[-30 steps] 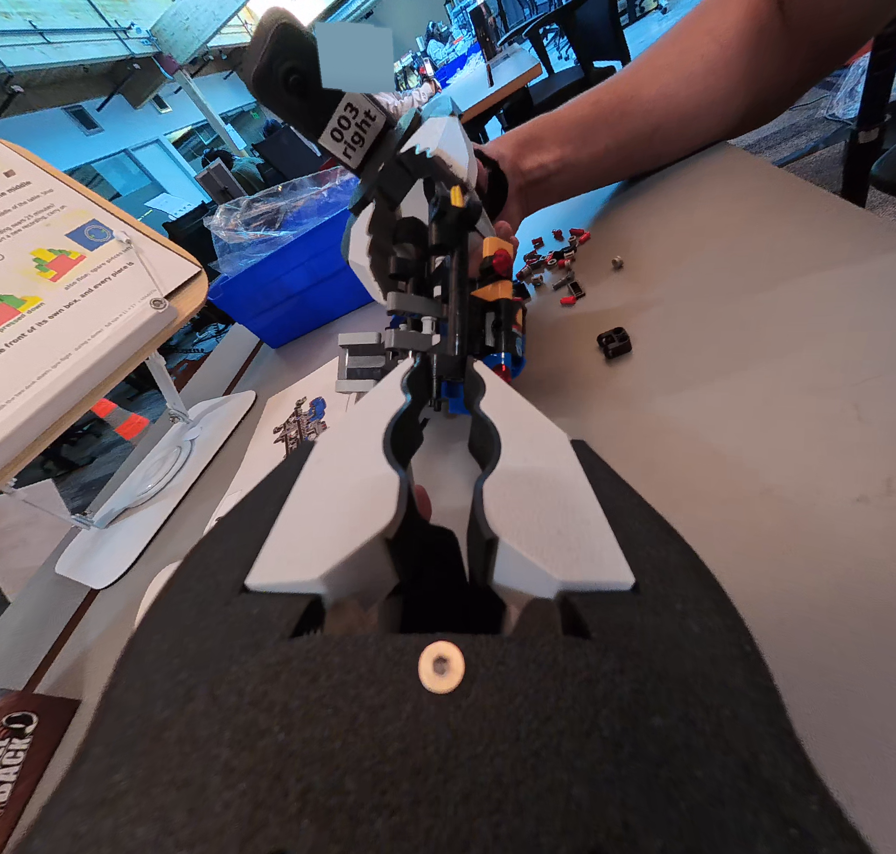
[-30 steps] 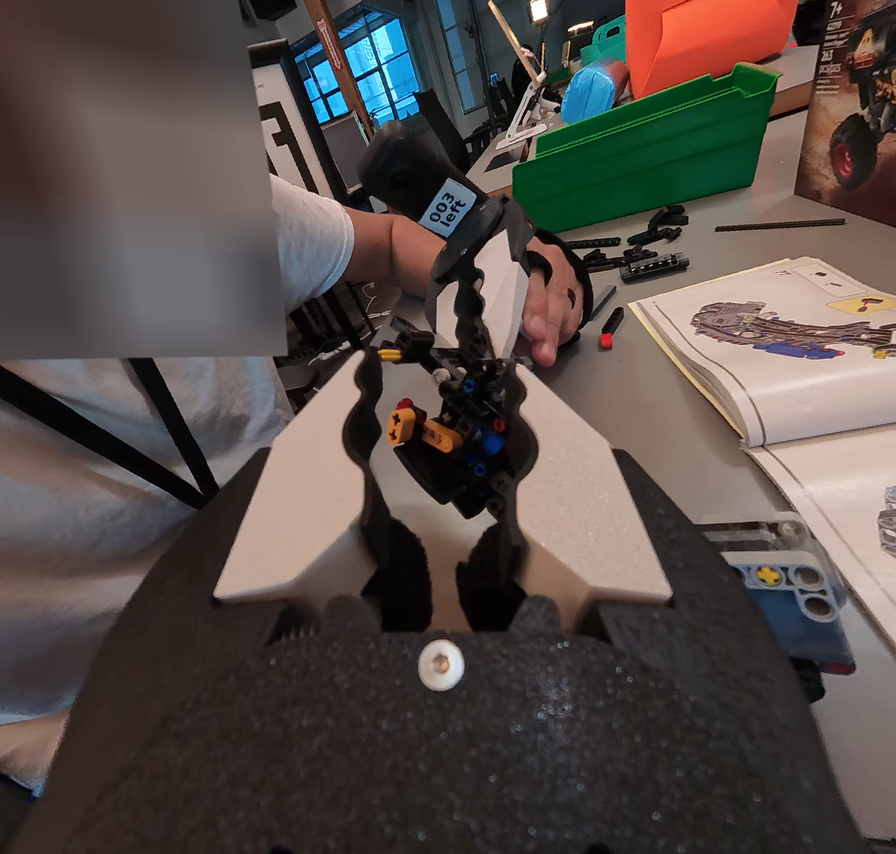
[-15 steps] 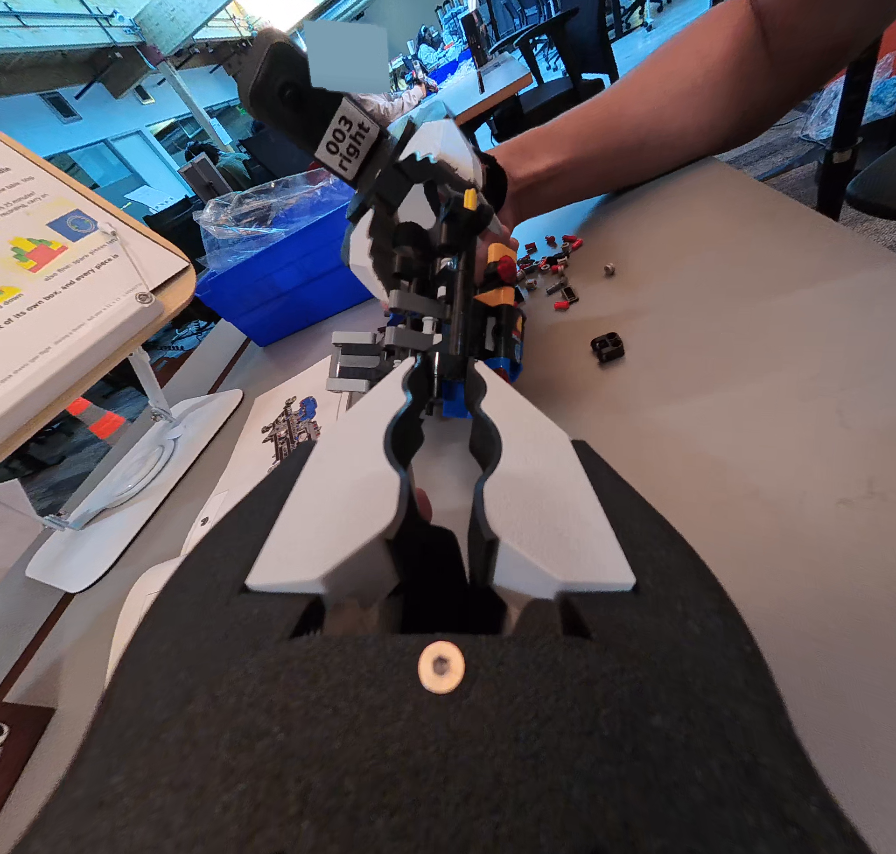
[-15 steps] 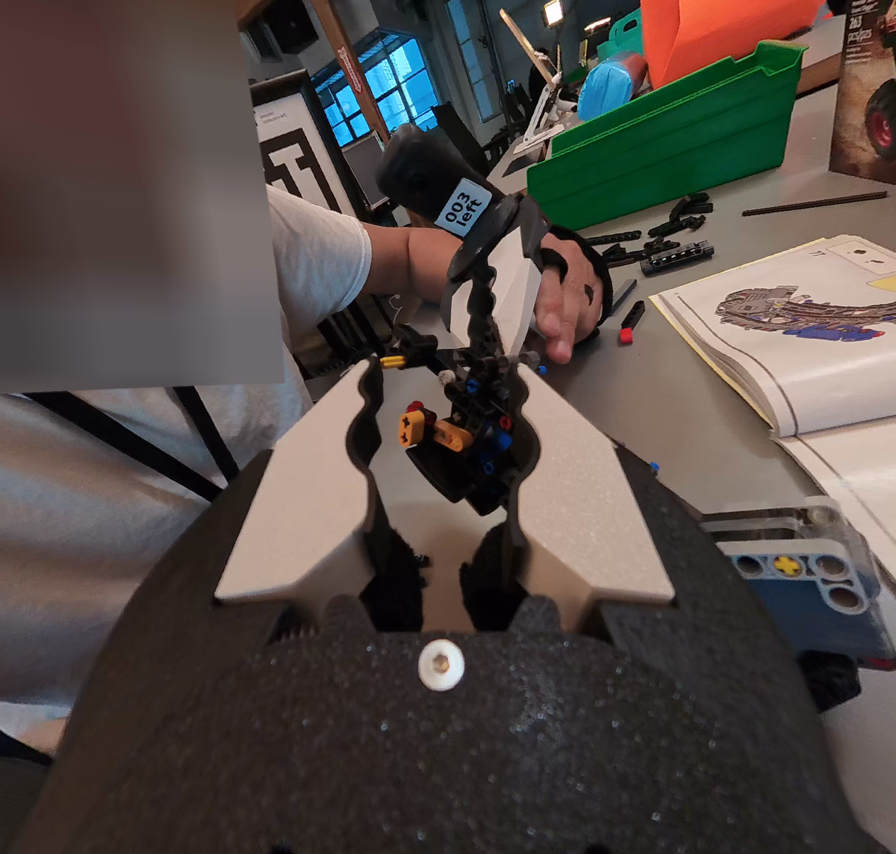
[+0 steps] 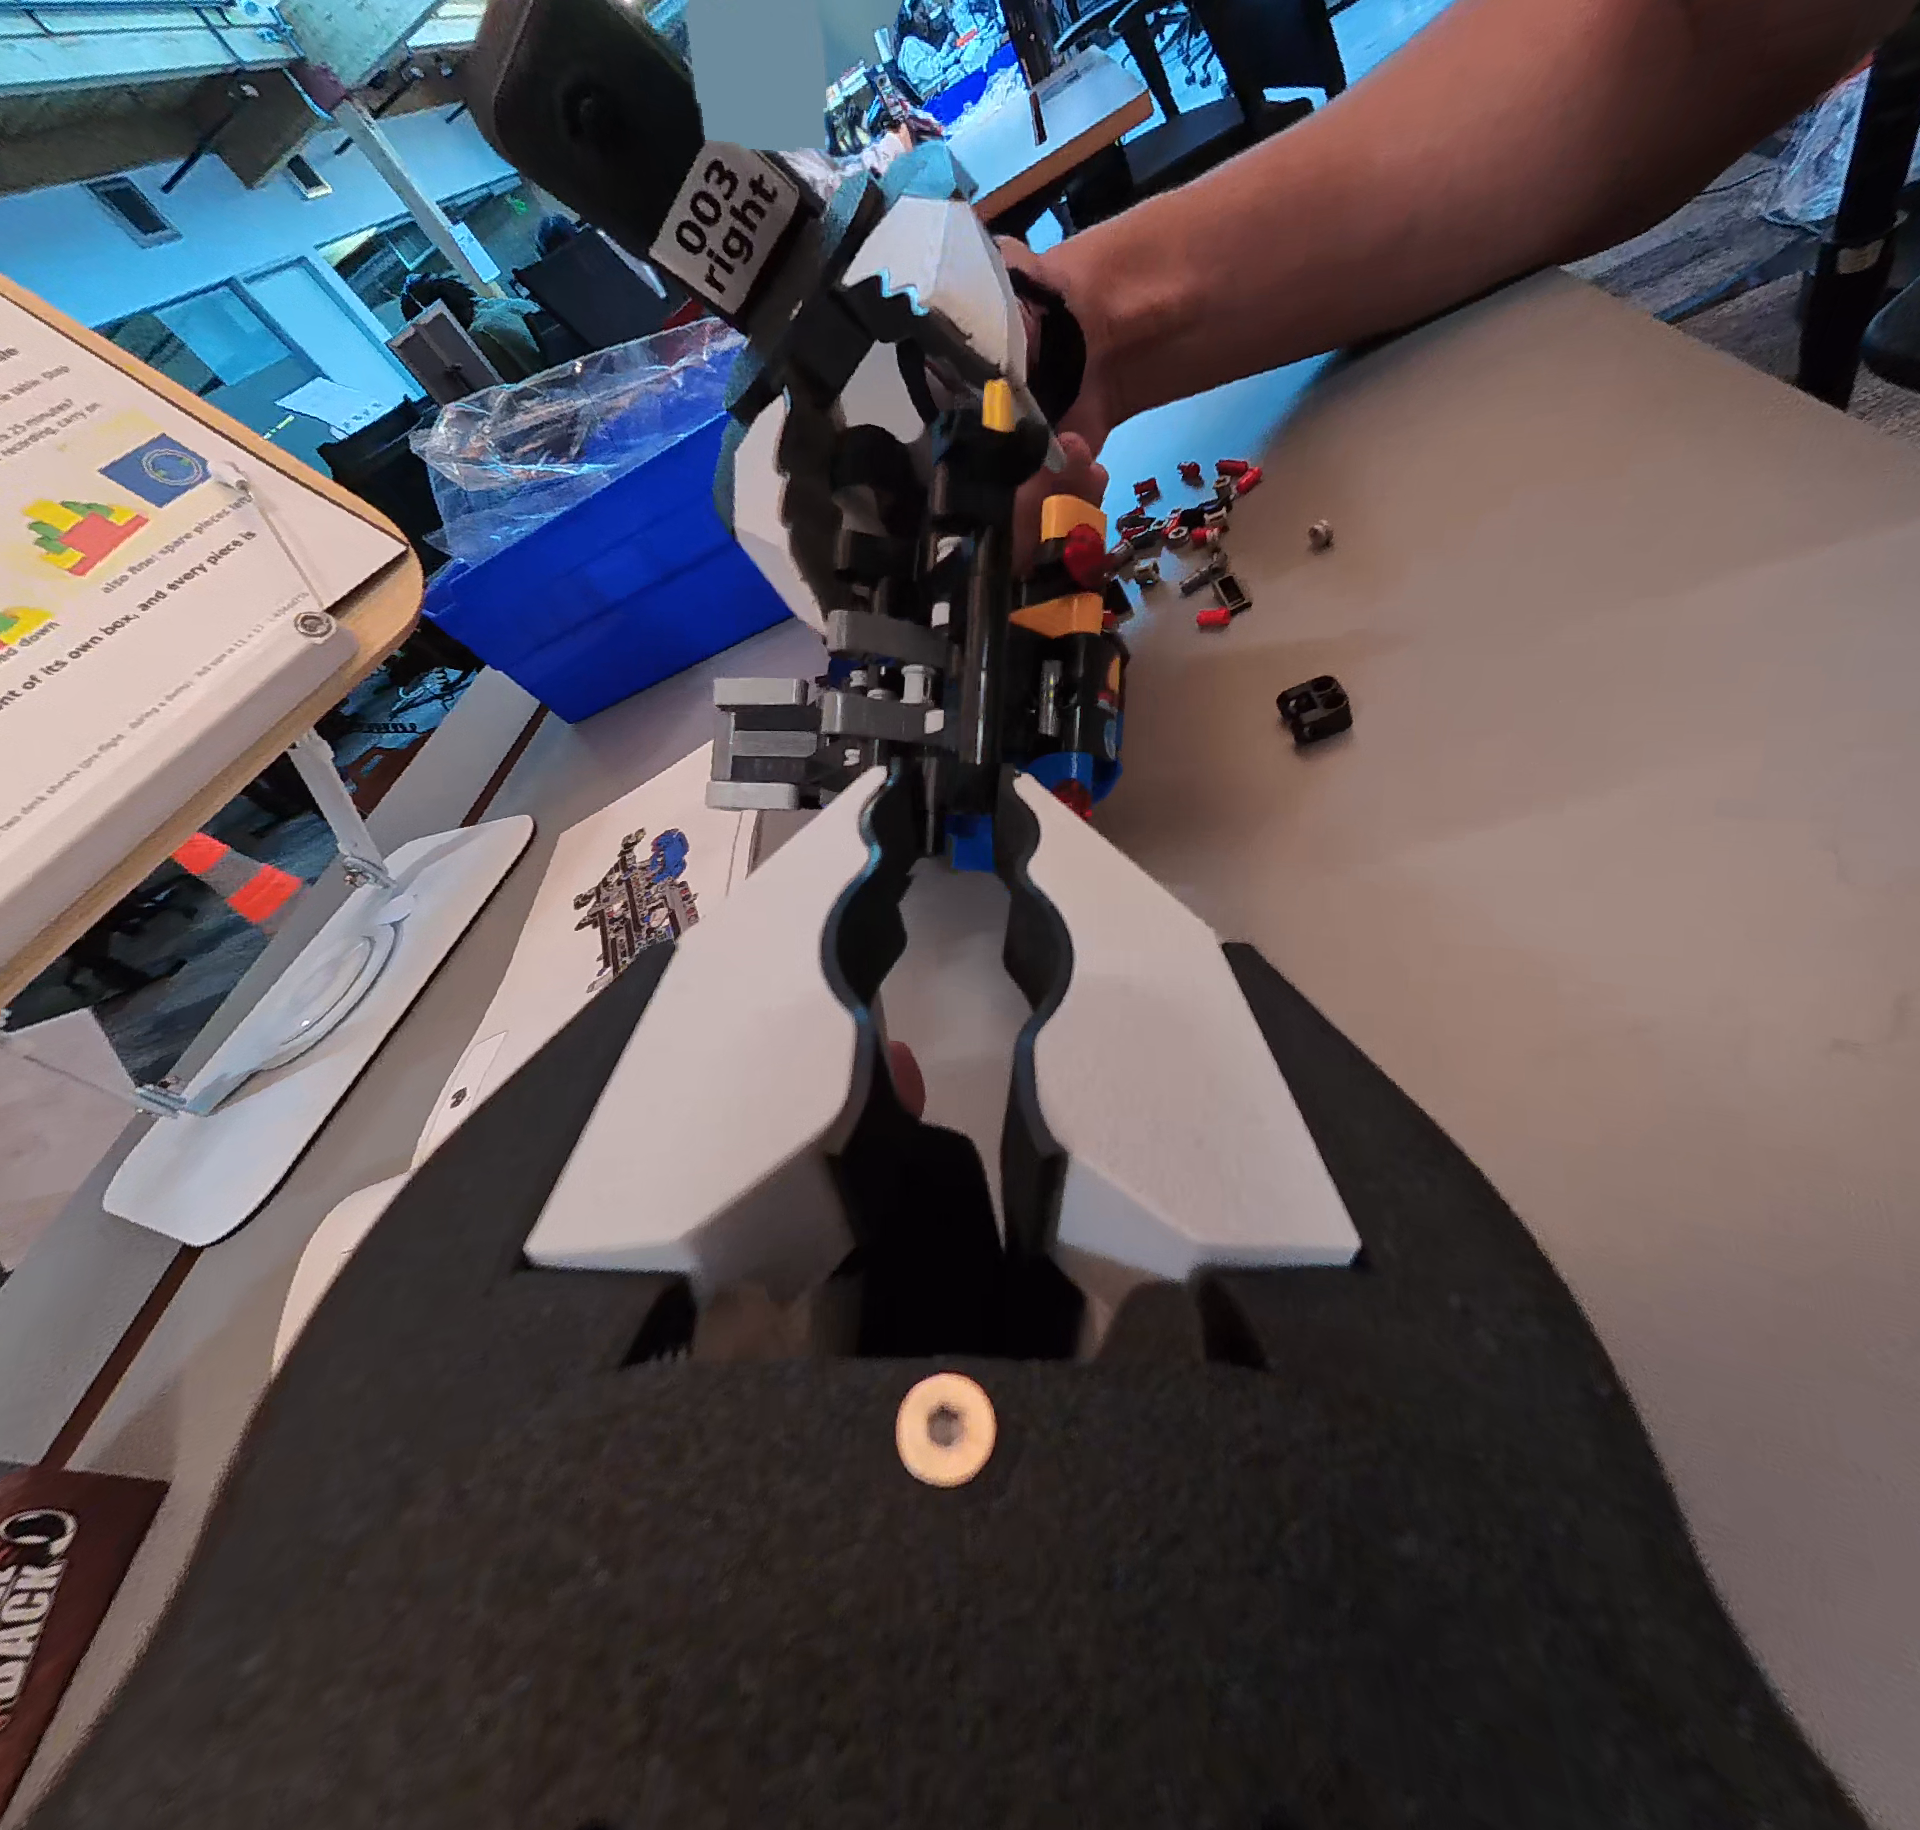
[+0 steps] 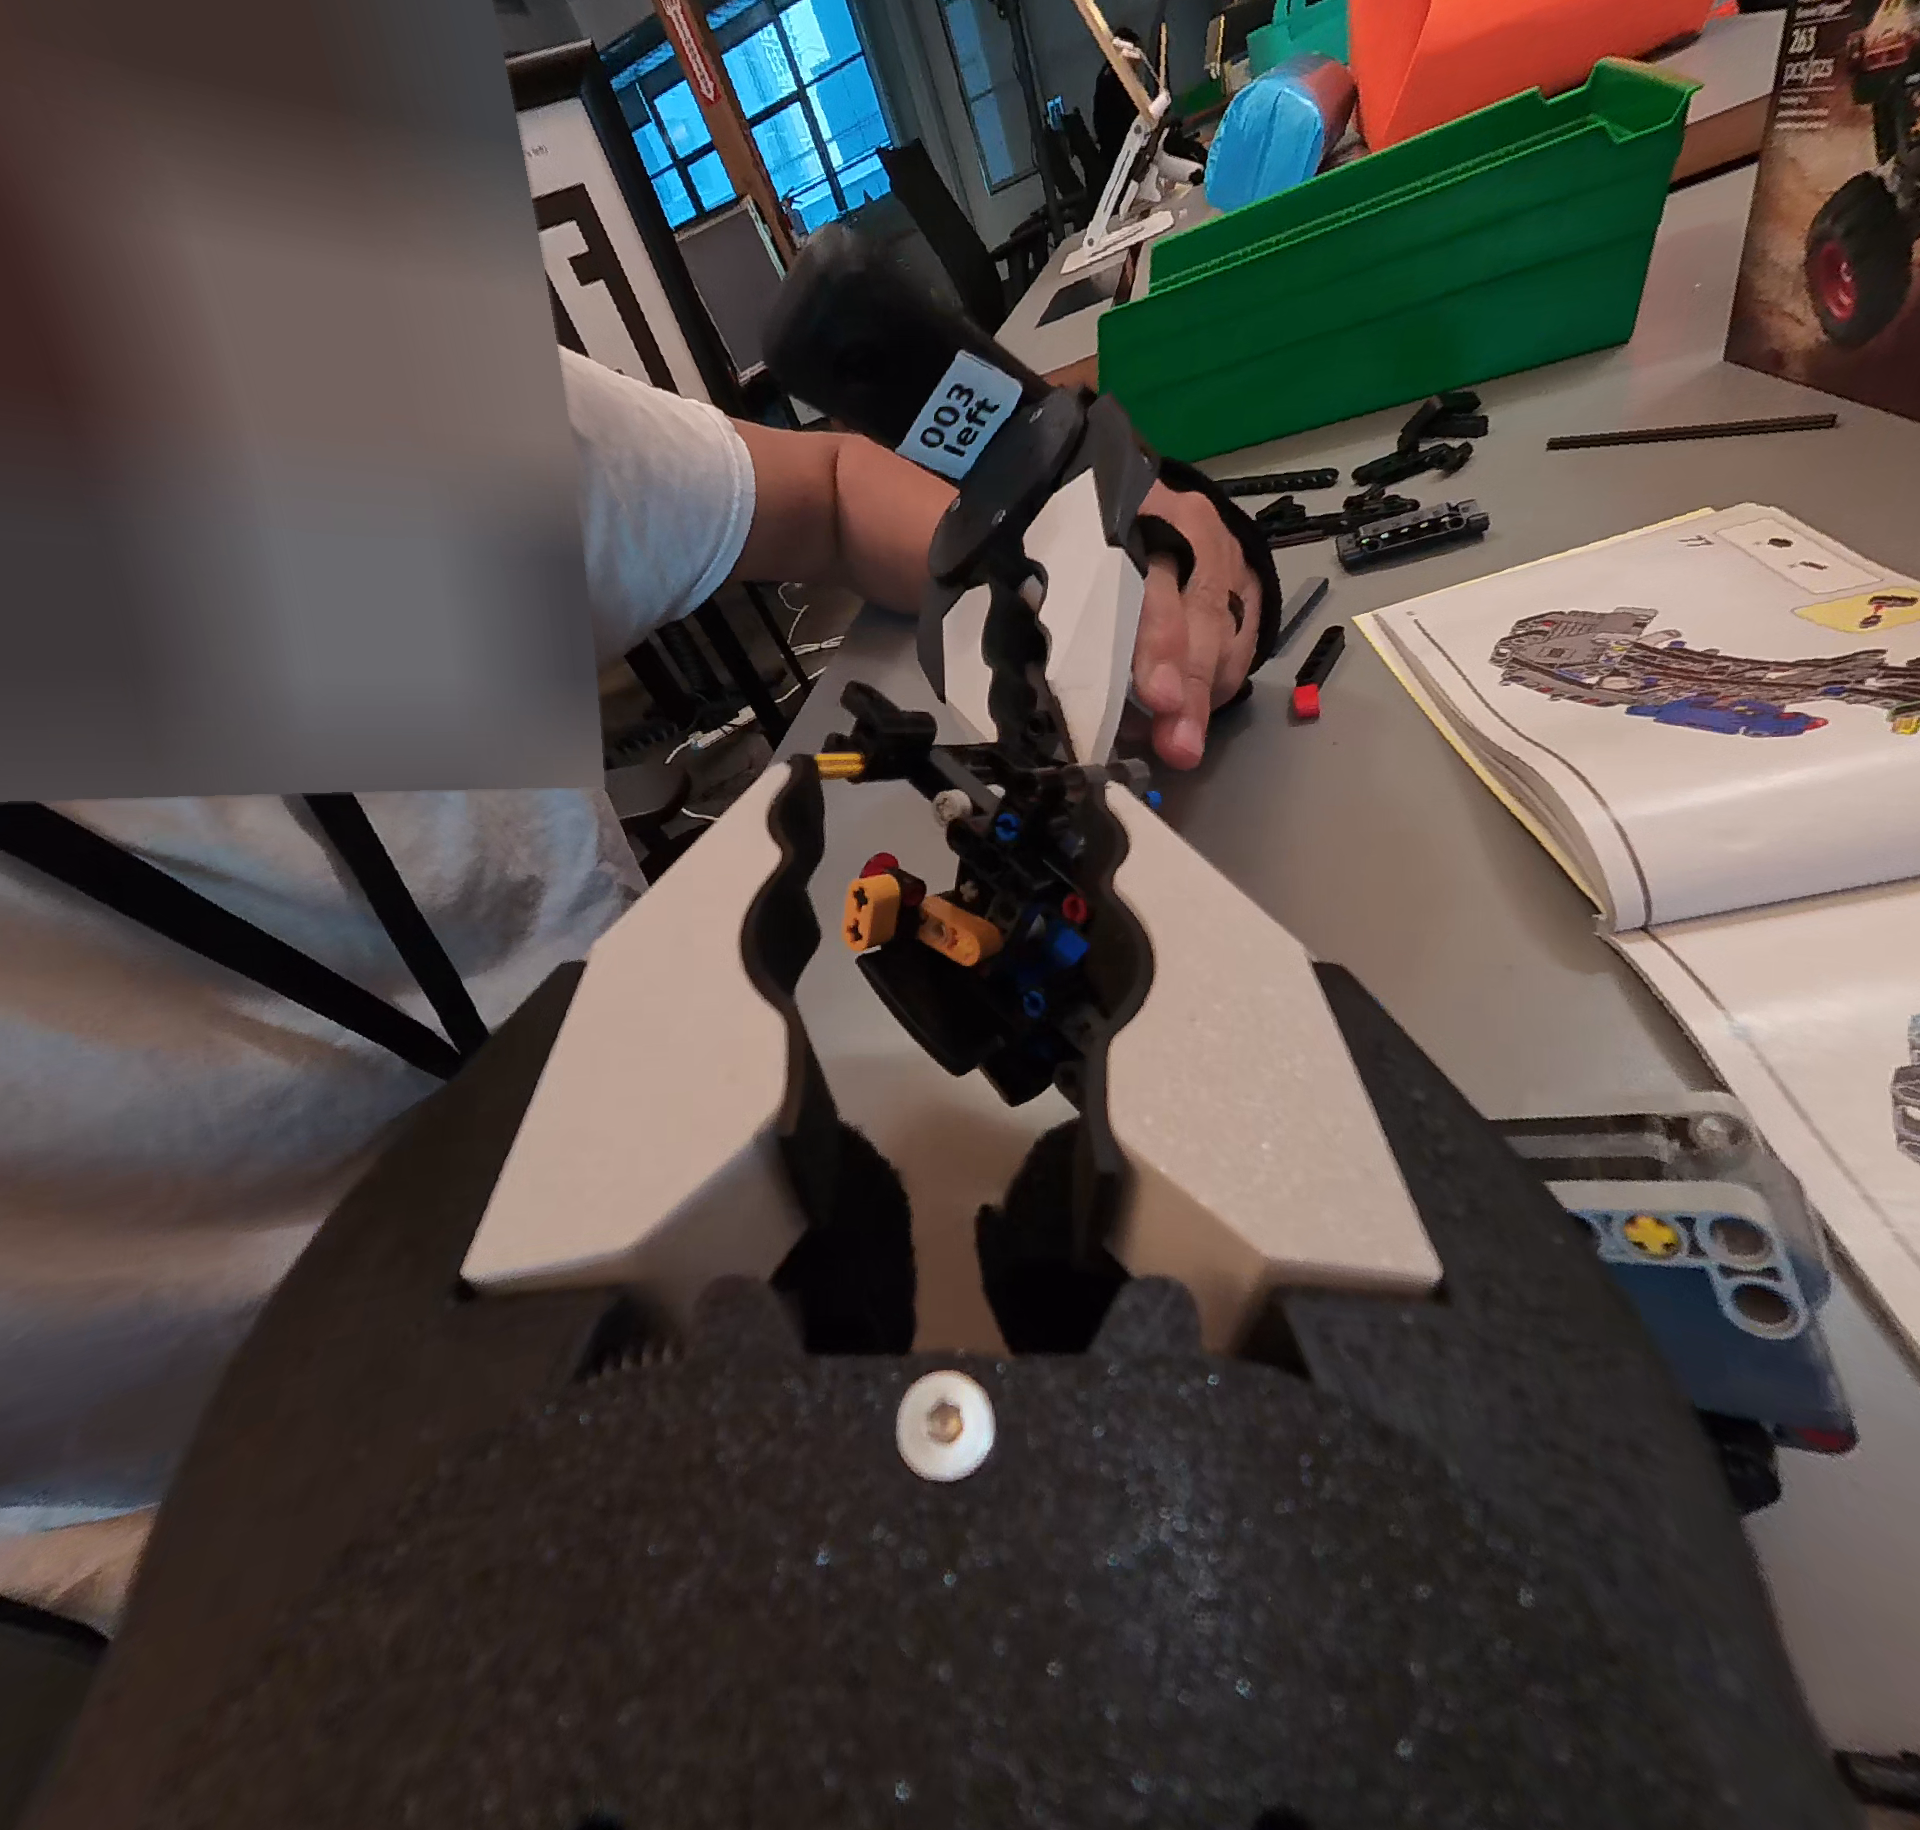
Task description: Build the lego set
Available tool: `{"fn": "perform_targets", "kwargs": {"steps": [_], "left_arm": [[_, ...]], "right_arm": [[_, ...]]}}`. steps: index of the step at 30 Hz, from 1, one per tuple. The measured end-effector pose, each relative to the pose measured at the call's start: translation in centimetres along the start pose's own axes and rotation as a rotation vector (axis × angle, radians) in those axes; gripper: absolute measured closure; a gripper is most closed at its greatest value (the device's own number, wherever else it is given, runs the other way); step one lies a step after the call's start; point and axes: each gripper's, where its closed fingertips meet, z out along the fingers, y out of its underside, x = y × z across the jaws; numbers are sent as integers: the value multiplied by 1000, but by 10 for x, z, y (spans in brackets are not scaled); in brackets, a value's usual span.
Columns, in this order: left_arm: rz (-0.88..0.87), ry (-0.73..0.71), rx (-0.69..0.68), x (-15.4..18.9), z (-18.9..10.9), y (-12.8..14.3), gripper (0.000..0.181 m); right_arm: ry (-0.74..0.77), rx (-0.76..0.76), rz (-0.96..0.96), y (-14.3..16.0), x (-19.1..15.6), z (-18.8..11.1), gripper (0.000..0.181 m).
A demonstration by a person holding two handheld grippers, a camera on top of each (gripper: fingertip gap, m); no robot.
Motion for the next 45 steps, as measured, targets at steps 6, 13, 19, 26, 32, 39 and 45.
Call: {"fn": "perform_targets", "kwargs": {"steps": [6, 13, 19, 26, 32, 39, 45], "left_arm": [[0, 3, 11, 3, 1, -3, 170], [-44, 0, 24, -4, 1, -4, 170], [-100, 0, 42, -9, -2, -6, 170], [-82, 6, 31, -7, -1, -4, 170], [-75, 11, 26, -5, 0, -4, 170], [-74, 12, 22, -5, 0, -4, 170], [-79, 12, 26, -6, 0, -4, 170]], "right_arm": [[81, -31, -48, 6, 13, 2, 150], [109, -4, -26, -4, 13, -6, 154], [264, -115, -396, -22, -10, -23, 160], [344, -261, -590, -10, -17, -5, 174], [351, -257, -593, -11, -18, -5, 178], [332, -266, -587, -10, -22, -6, 172], [361, -304, -600, -6, -18, -5, 171]]}}
